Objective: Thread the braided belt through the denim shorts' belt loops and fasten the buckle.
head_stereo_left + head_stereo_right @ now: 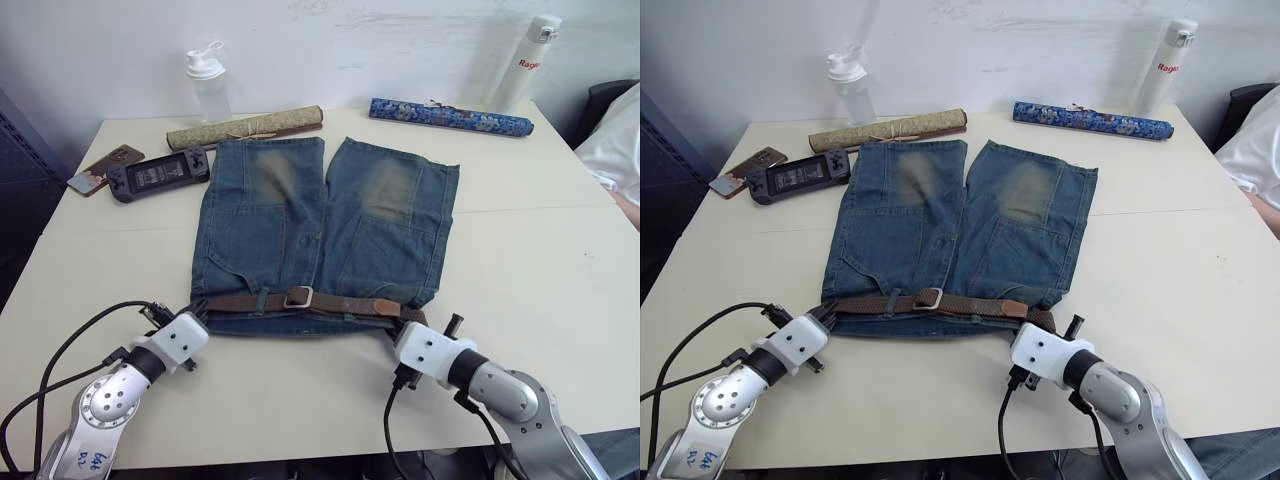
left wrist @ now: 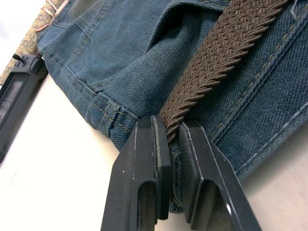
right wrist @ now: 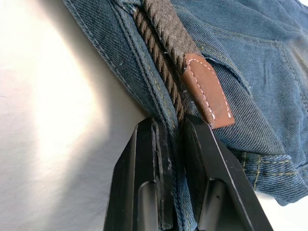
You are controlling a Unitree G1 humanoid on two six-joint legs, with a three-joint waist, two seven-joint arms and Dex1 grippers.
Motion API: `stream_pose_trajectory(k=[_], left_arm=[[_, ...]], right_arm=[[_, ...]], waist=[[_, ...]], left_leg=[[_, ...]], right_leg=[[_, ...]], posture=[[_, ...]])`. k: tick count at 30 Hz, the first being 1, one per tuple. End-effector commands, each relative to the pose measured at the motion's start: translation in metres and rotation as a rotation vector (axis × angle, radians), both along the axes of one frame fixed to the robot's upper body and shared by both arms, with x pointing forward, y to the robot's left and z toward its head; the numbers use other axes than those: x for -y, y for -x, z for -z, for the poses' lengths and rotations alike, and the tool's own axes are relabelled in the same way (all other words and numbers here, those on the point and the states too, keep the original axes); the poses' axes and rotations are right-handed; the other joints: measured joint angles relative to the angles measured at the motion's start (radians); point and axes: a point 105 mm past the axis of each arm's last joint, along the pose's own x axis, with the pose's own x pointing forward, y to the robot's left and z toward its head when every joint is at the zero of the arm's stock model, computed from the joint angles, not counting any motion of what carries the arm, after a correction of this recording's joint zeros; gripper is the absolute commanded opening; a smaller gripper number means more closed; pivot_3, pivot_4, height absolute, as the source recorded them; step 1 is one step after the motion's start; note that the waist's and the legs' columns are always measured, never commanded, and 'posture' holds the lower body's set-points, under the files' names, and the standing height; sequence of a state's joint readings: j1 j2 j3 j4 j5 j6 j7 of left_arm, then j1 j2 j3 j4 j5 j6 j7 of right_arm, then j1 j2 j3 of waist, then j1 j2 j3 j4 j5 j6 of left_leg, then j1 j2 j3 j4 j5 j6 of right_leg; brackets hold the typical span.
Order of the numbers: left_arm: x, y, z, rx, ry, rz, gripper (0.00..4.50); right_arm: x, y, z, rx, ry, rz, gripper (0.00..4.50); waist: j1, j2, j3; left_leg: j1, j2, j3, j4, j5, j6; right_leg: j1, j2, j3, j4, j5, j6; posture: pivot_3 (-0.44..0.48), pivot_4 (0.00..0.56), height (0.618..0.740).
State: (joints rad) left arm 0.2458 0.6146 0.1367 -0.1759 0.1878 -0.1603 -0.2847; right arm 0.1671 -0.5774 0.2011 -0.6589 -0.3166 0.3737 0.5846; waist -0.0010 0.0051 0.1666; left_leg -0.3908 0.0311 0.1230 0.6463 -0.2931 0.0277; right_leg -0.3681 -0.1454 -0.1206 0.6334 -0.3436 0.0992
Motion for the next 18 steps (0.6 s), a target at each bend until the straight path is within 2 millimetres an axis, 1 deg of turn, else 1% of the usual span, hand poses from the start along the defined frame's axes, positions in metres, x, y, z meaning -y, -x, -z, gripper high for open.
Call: stream_pose_trajectory(k=[1,2,5,7,9,13,15,18], left_arm=[[-0.026,0.015,0.026,-0.112,-0.037,-0.077,0.29],[-0.025,0.015,0.024,-0.099,-0.031,-0.070,0.29],[-0.024,0.015,0.018,-0.069,-0.004,-0.061,1.45],[-0.023,0.016,0.017,-0.061,0.014,-0.057,2.37],[-0.019,0.017,0.014,-0.056,0.056,-0.040,3.25],[-0.003,0.024,0.002,-0.049,0.197,0.050,3.25],[0.000,0.028,-0.005,-0.051,0.240,0.092,3.25],[0.002,0.034,-0.013,-0.104,0.301,0.154,3.25]], right_arm=[[0.023,-0.007,-0.006,0.046,0.061,0.104,0.13],[0.023,-0.007,-0.006,0.047,0.061,0.104,0.13],[0.022,-0.008,-0.006,0.049,0.059,0.103,0.13],[0.022,-0.008,-0.006,0.052,0.065,0.098,0.13],[0.023,-0.010,-0.007,0.062,0.078,0.095,0.13],[0.031,-0.012,-0.010,0.074,0.104,0.101,0.13],[0.035,-0.012,-0.013,0.068,0.095,0.097,0.13],[0.038,-0.008,-0.019,0.033,0.085,0.057,0.13]], waist=[[0.000,0.000,0.000],[0.000,0.000,0.000],[0.000,-0.001,0.001],[0.001,-0.001,0.001],[0.003,-0.001,0.001],[0.004,-0.003,0.002],[0.006,-0.005,0.003],[0.007,-0.009,0.007]], left_leg=[[0.000,0.000,0.000,0.000,0.000,0.000],[0.000,0.000,0.000,0.000,0.000,0.000],[0.000,0.000,0.000,0.000,0.000,0.000],[0.000,0.000,0.000,0.000,-0.001,0.000],[0.000,0.000,0.000,0.000,-0.003,-0.004],[0.000,-0.001,0.000,0.001,-0.003,-0.004],[-0.001,-0.001,-0.001,0.000,-0.003,-0.004],[-0.003,-0.001,-0.001,0.001,-0.003,-0.004]], right_leg=[[0.000,0.000,0.000,0.000,0.000,0.000],[0.000,0.000,0.000,-0.001,0.000,0.000],[0.000,0.000,0.000,-0.002,0.000,0.000],[0.000,0.000,0.000,-0.002,0.000,0.000],[0.001,-0.001,0.000,-0.002,0.000,0.000],[0.001,-0.002,-0.001,-0.003,0.001,0.001],[0.001,-0.002,-0.001,-0.004,0.001,0.001],[0.001,-0.001,-0.002,-0.005,0.001,0.002]], posture=[[0.000,0.150,0.717],[0.000,0.150,0.717],[0.000,0.150,0.717],[0.000,0.150,0.717],[0.000,0.150,0.717],[0.000,0.150,0.717],[0.000,0.150,0.717],[0.000,0.150,0.717]])
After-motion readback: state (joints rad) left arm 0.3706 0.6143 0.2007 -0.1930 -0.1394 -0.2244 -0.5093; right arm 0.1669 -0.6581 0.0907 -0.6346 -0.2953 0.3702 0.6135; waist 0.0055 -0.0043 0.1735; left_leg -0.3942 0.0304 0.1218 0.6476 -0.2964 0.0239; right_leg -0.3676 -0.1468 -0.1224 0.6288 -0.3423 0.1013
